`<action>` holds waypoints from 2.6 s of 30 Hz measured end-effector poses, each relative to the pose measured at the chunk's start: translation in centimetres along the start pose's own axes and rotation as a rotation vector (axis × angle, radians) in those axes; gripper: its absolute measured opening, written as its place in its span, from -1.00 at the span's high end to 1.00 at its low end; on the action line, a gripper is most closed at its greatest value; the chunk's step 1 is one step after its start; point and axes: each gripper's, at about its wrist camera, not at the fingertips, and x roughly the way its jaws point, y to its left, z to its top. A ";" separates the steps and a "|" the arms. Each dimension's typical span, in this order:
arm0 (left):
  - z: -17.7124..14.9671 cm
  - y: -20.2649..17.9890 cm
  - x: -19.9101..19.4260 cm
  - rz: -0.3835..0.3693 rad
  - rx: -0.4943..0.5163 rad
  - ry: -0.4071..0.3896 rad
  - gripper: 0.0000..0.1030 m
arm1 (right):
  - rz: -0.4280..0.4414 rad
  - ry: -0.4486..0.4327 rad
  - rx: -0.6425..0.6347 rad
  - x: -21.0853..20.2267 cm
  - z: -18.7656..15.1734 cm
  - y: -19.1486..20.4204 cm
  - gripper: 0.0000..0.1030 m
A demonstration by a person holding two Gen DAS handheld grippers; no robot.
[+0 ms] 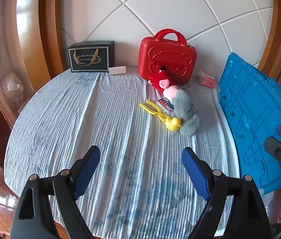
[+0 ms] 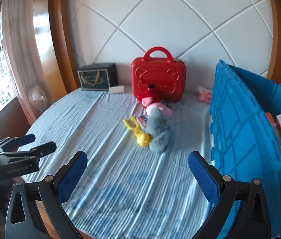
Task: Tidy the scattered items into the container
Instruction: 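Withdraw both tools from the crate back over the table, then grasp the yellow duck clip with the left tool while the right grasps the grey plush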
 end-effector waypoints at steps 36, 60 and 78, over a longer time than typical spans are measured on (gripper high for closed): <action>7.7 -9.3 31.6 -0.138 0.094 0.373 -0.63 | -0.143 0.363 0.260 30.2 -0.9 -12.4 -1.00; 5.7 -3.3 33.8 0.062 0.150 0.396 -0.63 | -0.056 0.408 0.197 35.2 -0.5 -10.3 -1.00; 5.2 -3.5 35.2 0.032 0.113 0.341 -0.31 | -0.091 0.462 0.080 41.4 -0.5 -8.3 -1.00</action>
